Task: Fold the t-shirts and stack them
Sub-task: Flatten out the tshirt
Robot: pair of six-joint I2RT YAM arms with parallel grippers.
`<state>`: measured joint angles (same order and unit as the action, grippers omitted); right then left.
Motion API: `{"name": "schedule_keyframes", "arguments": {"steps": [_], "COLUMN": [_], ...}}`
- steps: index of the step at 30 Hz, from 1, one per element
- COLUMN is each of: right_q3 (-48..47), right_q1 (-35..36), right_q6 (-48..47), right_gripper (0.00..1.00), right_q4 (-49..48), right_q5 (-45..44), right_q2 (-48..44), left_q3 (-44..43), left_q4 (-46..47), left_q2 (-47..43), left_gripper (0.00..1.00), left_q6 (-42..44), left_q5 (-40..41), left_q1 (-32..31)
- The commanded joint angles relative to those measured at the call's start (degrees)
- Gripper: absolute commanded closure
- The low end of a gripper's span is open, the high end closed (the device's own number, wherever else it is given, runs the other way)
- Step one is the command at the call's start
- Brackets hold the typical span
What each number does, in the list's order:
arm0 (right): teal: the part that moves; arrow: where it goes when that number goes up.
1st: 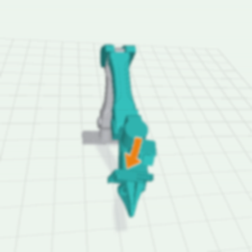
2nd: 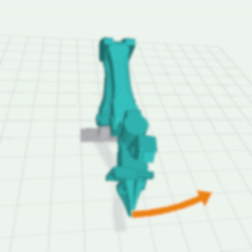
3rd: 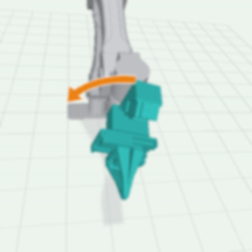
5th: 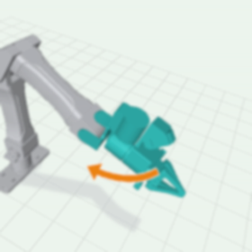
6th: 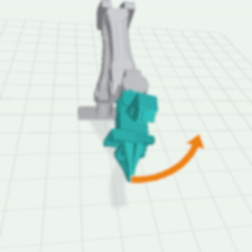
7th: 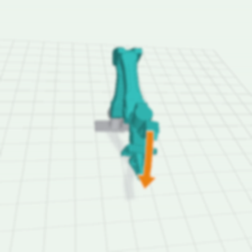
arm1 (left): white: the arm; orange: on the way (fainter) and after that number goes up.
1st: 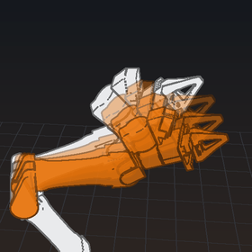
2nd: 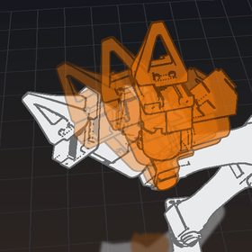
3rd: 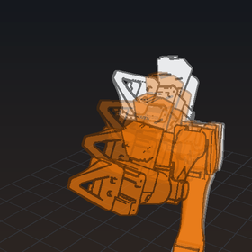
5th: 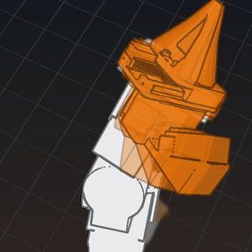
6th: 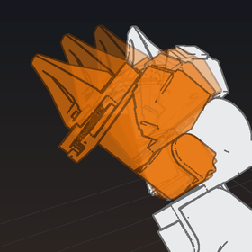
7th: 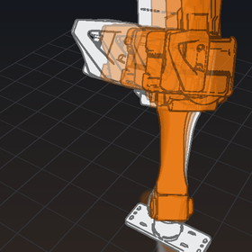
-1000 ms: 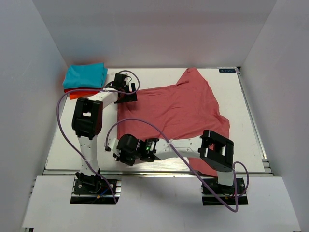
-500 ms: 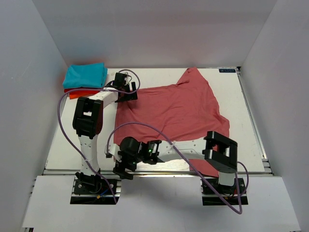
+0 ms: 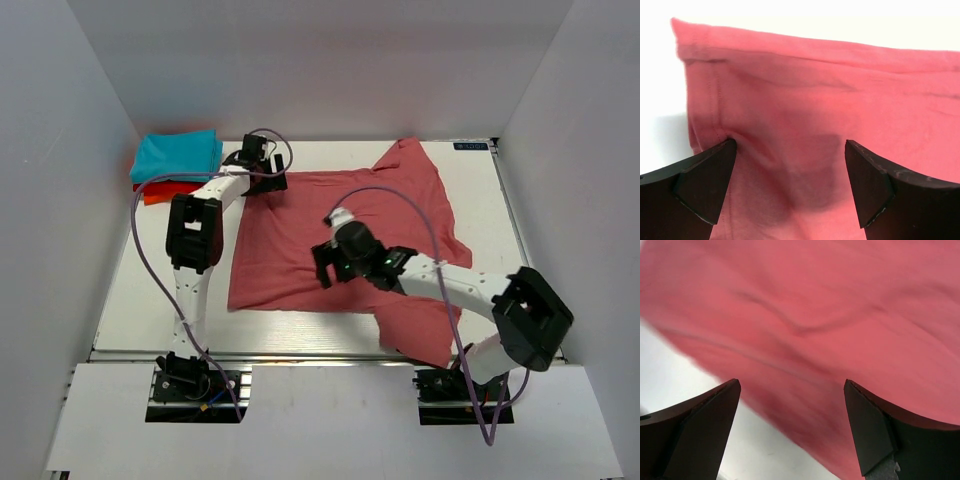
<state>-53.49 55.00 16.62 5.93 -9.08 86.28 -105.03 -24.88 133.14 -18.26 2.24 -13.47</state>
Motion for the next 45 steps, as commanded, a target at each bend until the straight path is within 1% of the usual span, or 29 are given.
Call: {"name": "schedule_keyframes", "arguments": {"steps": [1,2,4,5,7,8,10,11,12,13,14,15,17,18,19,20,23,27,30,32,33,34,35,37,38,41,42,44,45], "right_q3": [2.77,4.09,5.15,5.07,4.37,4.28,2.79,2.17,1.73,1.55,1.2,1.2,0.59,0.5,0.15,-1.51,-4.76,-13.01,-16.54,-16.82,-16.9,-16.91,-16.73,-15.86,-14.81,-12.69,-12.08,-8.56,-7.69], "right_q1": [-7.33,-8.85,-14.64,-20.4,-23.7,-27.98,-30.12,-33.26,-34.16,-36.87,-38.2,-42.04,-44.18,-46.8,-47.61,-48.32,-50.25,-52.8,-53.33,-53.16,-53.07,-52.81,-52.72,-52.37,-52.37,-51.67,-51.4,-50.79,-50.61], "right_q6": [6.22,7.71,9.21,9.65,9.84,9.57,9.13,9.13,8.78,8.95,9.13,9.56,9.57,9.31,8.78,8.43,6.23,3.08,-0.08,-2.89,-3.17,-4.31,-4.58,-4.5,-4.49,-4.14,-3.1,-1.43,1.28], "right_gripper": [0.1,0.1,0.1,0.1,0.1,0.1,0.1,0.1,0.1,0.1,0.1,0.1,0.1,0.1,0.1,0.1,0.1,0.1,0.1,0.1,0.1,0.1,0.1,0.1,0.1,0.1,0.1,0.1,0.1], "right_q4": [3.28,3.99,5.48,6.8,8.21,8.39,9.79,11.36,11.73,12.08,12.87,13.31,13.14,13.23,12.96,12.88,12.17,11.82,12.43,12.0,12.0,12.08,12.26,12.08,12.08,11.73,11.56,11.9,12.26], "right_q5": [-5.77,-5.95,-5.52,-4.99,-2.63,-1.74,0.02,-0.06,0.72,1.6,3.09,3.54,5.82,6.7,7.4,10.37,11.63,13.21,13.65,15.4,16.37,16.9,17.86,18.31,18.4,18.22,17.96,16.03,13.94], "right_q2": [-4.62,-5.15,-5.16,-4.29,-3.23,-1.48,0.1,1.42,3.09,3.71,4.68,7.21,8.72,11.34,12.15,13.81,18.03,23.66,24.81,24.2,23.5,22.28,20.87,17.72,15.0,7.78,6.28,-0.38,-2.06], "left_q3": [-5.5,-7.45,-11.14,-11.16,-11.69,-11.69,-11.69,-11.69,-12.21,-12.21,-13.08,-13.96,-14.58,-15.46,-16.16,-16.86,-18.97,-22.84,-24.25,-24.25,-23.73,-23.03,-21.46,-19.87,-19.16,-17.32,-16.09,-10.91,-8.72], "left_q4": [-9.46,-10.53,-12.11,-12.12,-12.12,-12.12,-11.5,-11.5,-11.5,-11.5,-12.37,-12.38,-13.08,-13.61,-13.61,-14.57,-15.11,-12.92,-8.8,-5.54,-3.7,0.84,2.89,6.32,5.56,3.18,2.31,-0.33,-1.38], "left_q2": [8.52,9.76,12.31,12.32,12.32,12.32,12.32,12.32,12.32,12.32,12.93,13.45,13.98,13.99,15.12,15.13,17.49,19.79,21.19,21.19,20.67,19.01,17.87,14.88,11.56,5.66,1.11,-4.0,-9.51], "left_gripper": [0.0,0.0,0.0,0.0,0.0,0.0,0.0,0.0,0.0,0.0,0.0,0.0,0.0,0.0,0.0,0.0,0.0,0.0,0.0,0.0,0.0,0.0,0.0,0.0,0.0,0.0,0.0,0.0,0.0], "left_q6": [-0.81,-0.81,-1.33,-1.34,-1.95,-2.48,-3.18,-3.71,-4.23,-4.76,-5.72,-6.43,-8.36,-9.24,-10.03,-12.13,-15.91,-18.39,-19.0,-18.05,-17.17,-16.2,-15.5,-12.51,-10.15,-6.09,-5.48,-3.9,-3.37], "left_q5": [-1.71,-1.71,-1.71,-1.71,-1.19,-1.19,-1.19,-1.19,-0.58,-0.57,1.26,2.15,3.47,3.47,4.17,4.96,4.97,1.64,-1.61,-3.81,-7.04,-8.99,-12.49,-14.36,-13.24,-11.21,-11.21,-8.59,-7.35], "left_q1": [1.43,1.96,1.96,1.96,2.49,3.01,3.62,3.63,3.63,4.15,4.16,4.16,4.69,4.69,5.29,5.3,5.82,5.83,5.83,5.83,5.83,5.83,5.83,5.83,5.22,4.51,3.9,3.89,3.89]}}
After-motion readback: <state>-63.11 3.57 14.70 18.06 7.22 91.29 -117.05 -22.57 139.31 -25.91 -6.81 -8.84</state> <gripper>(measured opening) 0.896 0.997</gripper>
